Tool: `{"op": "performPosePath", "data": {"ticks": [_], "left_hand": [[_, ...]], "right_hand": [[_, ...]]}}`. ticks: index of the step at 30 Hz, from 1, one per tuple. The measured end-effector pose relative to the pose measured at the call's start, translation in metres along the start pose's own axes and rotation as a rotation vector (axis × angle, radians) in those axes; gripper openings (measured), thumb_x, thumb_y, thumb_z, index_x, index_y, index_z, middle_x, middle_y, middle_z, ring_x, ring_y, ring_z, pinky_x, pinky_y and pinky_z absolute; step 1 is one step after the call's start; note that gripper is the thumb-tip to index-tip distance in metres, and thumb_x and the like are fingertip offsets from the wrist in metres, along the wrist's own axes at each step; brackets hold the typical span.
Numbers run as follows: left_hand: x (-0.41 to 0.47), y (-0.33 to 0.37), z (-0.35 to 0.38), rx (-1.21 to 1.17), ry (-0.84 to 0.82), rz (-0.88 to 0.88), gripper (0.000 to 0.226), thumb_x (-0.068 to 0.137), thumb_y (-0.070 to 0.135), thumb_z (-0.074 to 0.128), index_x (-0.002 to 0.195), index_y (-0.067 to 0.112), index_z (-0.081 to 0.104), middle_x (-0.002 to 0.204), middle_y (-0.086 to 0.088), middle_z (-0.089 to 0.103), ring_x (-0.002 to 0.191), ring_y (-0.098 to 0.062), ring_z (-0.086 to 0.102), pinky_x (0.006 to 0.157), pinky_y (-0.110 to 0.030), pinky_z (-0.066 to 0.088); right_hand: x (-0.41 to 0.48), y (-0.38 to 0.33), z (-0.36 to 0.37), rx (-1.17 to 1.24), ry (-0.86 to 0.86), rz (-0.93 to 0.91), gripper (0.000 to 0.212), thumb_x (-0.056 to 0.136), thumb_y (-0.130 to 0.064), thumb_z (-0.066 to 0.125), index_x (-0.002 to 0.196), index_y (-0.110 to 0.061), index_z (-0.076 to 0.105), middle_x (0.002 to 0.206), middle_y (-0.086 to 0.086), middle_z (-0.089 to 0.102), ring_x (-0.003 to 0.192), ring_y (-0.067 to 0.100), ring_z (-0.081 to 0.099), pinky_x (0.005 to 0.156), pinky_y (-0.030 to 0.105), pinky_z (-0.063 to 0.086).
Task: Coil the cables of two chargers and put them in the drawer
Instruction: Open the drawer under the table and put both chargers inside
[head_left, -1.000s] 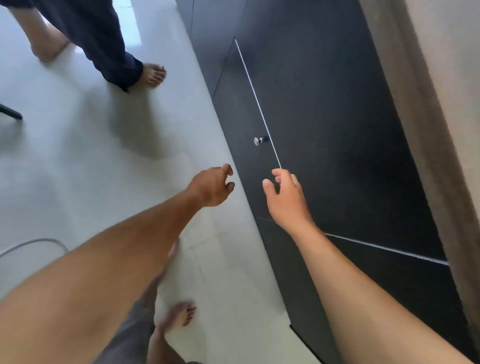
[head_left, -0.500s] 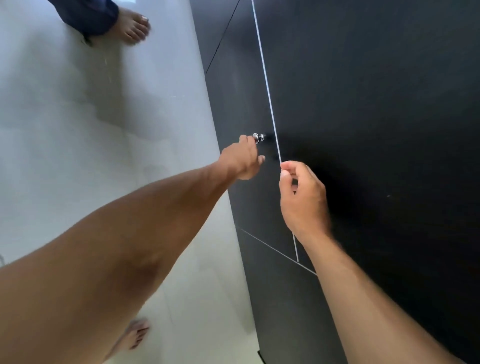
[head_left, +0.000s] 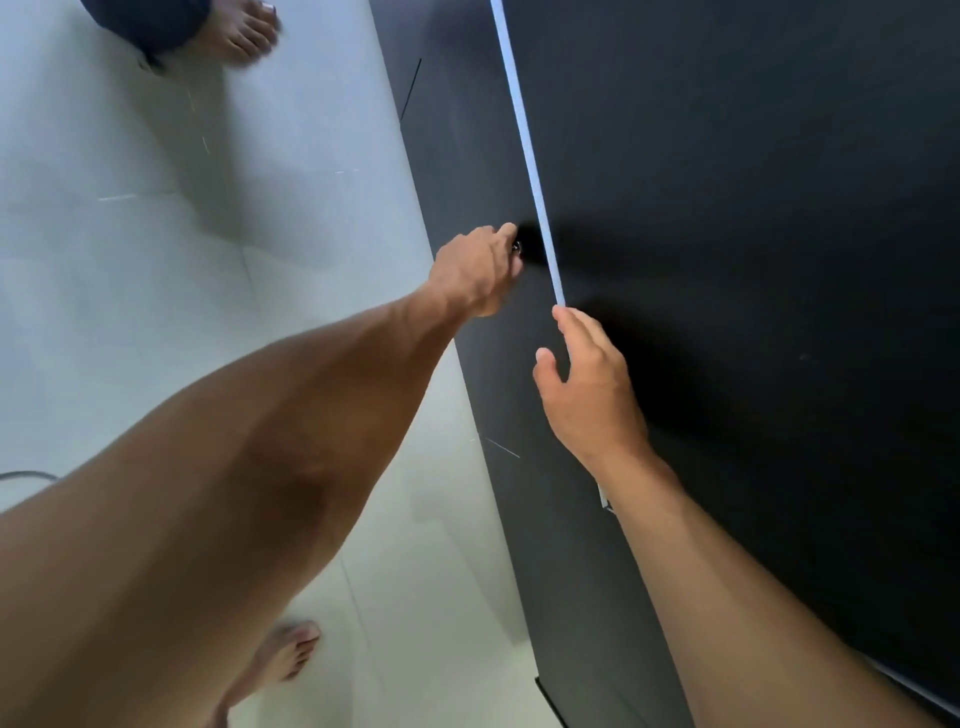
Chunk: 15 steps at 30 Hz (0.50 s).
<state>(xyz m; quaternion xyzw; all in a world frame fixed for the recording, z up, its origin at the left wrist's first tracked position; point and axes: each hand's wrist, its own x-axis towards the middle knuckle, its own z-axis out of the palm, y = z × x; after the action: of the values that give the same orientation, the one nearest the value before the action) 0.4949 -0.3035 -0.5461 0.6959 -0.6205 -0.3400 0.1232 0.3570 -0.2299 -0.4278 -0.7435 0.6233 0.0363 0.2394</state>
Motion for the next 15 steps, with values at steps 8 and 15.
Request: {"op": "performPosePath", "data": {"ticks": [8,15], "left_hand": [[0.0,-0.002,-0.008,-0.048,-0.062,0.016,0.027,0.1,0.025,0.031,0.109,0.007,0.049,0.11,-0.019,0.062,0.092,-0.038,0.059,0.078,-0.042,0.048],[-0.018,-0.017,-0.015,-0.086,-0.057,0.02,0.026,0.1,0.024,0.031,0.103,0.003,0.047,0.099,-0.021,0.061,0.076,-0.035,0.051,0.065,-0.037,0.036]], "right_hand": [[-0.007,-0.001,0.021,-0.062,0.042,0.015,0.062,0.094,-0.015,0.056,0.149,-0.011,0.029,0.155,0.0,0.029,0.138,0.017,0.036,0.108,0.025,0.035],[0.001,-0.013,0.028,-0.02,0.046,0.055,0.061,0.091,-0.016,0.061,0.146,-0.012,0.034,0.138,0.004,0.034,0.125,0.019,0.036,0.099,0.027,0.04]]}}
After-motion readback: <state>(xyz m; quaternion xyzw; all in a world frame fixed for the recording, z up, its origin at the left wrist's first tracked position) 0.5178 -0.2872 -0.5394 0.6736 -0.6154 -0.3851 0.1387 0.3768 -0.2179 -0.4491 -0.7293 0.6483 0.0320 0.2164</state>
